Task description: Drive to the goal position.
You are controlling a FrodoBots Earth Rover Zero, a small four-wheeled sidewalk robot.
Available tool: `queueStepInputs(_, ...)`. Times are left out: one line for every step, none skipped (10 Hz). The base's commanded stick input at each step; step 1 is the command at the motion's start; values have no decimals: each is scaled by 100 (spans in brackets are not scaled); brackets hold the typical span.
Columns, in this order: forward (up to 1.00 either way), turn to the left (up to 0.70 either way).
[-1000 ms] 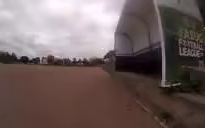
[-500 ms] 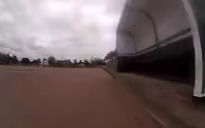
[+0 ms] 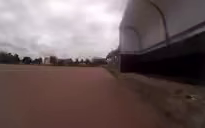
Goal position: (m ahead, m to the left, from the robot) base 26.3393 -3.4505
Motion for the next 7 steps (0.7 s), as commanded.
queueStepInputs(100,0)
queueStepInputs(93,0)
queueStepInputs(86,0)
queueStepInputs(85,0)
queueStepInputs(85,0)
queueStepInputs(85,0)
queueStepInputs(85,0)
